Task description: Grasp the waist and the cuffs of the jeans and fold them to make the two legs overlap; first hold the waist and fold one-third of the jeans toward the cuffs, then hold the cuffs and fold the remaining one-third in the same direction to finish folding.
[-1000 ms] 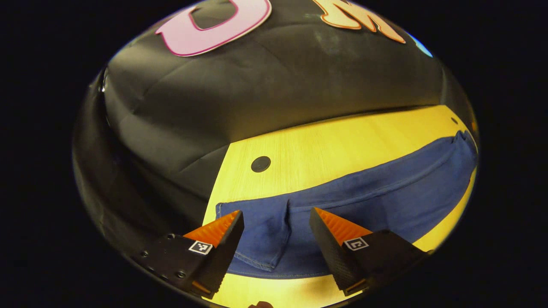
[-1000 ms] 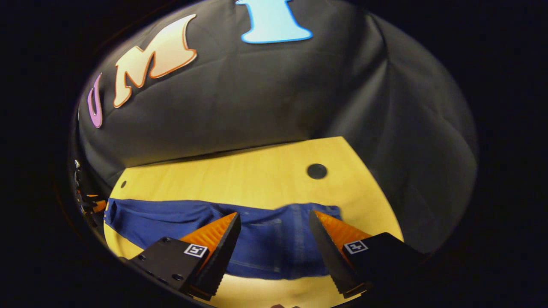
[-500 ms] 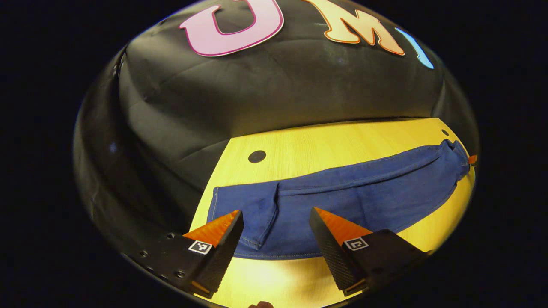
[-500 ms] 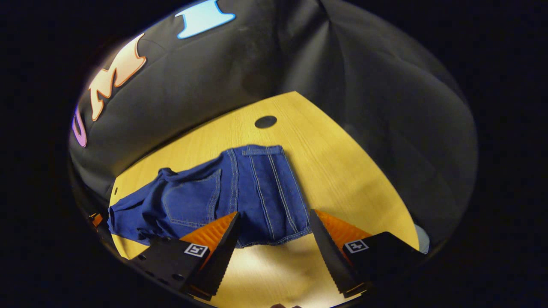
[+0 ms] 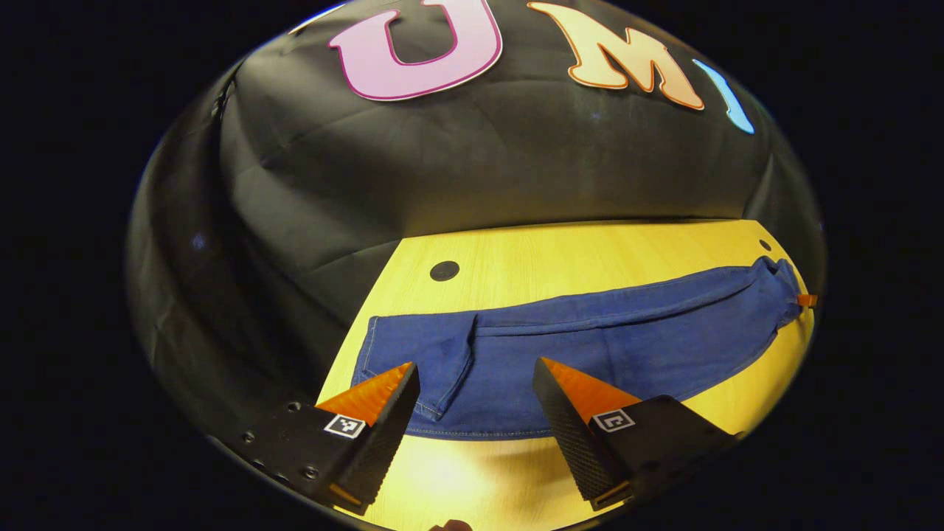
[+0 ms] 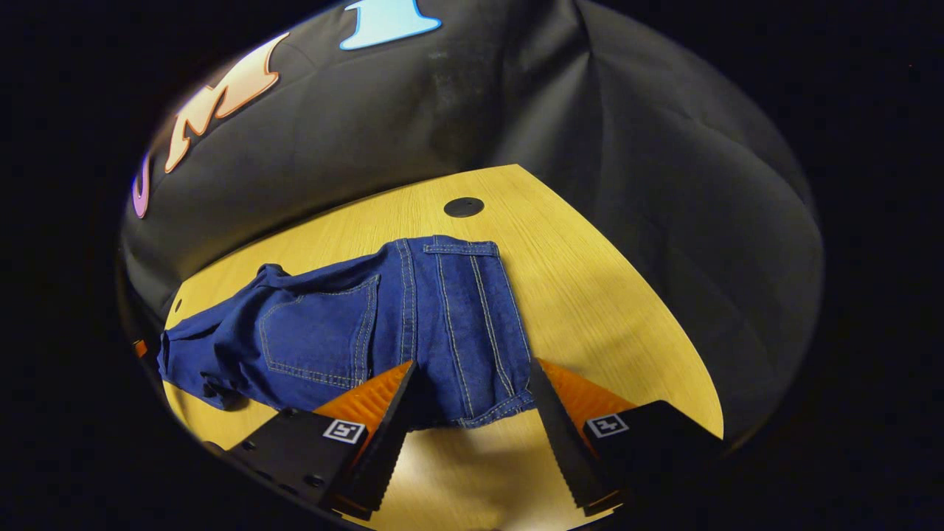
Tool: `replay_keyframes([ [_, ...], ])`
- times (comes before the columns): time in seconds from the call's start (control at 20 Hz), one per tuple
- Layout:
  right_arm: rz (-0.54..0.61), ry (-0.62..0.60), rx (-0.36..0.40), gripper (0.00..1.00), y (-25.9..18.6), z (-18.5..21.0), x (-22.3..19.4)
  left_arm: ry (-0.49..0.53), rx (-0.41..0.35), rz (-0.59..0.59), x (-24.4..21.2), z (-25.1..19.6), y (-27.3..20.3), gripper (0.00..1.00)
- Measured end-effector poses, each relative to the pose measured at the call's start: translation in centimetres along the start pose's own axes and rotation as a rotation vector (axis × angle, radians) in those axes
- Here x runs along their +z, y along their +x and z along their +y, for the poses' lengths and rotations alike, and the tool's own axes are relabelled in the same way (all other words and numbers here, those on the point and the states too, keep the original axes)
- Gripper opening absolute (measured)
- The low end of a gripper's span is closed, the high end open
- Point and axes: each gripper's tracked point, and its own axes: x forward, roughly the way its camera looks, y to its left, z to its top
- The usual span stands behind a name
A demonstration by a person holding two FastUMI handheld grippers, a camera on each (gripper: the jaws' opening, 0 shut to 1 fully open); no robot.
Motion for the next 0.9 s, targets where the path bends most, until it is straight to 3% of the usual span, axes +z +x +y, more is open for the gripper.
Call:
replay_keyframes([
  [0.2, -0.033, -0.005, 0.013, 0.65, 0.3, 1.3, -0.3, -0.015, -0.015, -0.006, 0.4, -0.5, -0.3, 0.95],
  [0.3, -0.019, 0.013, 0.003, 0.47, 0.1, 1.1, -0.4, -0.026, -0.033, 0.001, 0.3, -1.3, -0.7, 0.95],
  [0.35, -0.007, 0.018, 0.002, 0.33, 0.0, 1.3, -0.5, -0.033, -0.038, 0.002, 0.1, -1.4, -1.0, 0.95],
  [0.4, -0.009, 0.026, -0.006, 0.35, -0.2, 1.5, -0.4, -0.04, -0.039, -0.001, 0.2, -1.4, -1.2, 0.95],
  [0.45, -0.014, 0.017, -0.009, 0.22, -0.1, 1.6, -0.5, -0.046, -0.043, -0.002, 0.1, -1.5, -1.3, 0.95],
  [0.5, -0.027, 0.01, -0.015, 0.24, 0.0, 1.4, -0.3, -0.053, -0.043, -0.001, 0.1, -1.6, -1.4, 0.95],
  [0.55, -0.035, 0.005, -0.02, 0.14, -0.3, 1.6, 0.1, -0.058, -0.046, 0.001, 0.0, -1.6, -1.3, 0.95],
  [0.7, -0.049, 0.02, -0.01, 0.08, -0.7, 1.7, 0.5, -0.076, -0.042, 0.003, -0.3, -1.4, -1.7, 0.95],
  [0.9, -0.061, 0.013, -0.059, 0.05, -2.7, 0.8, 2.7, -0.091, -0.044, 0.003, -0.6, -1.2, -2.1, 0.95],
])
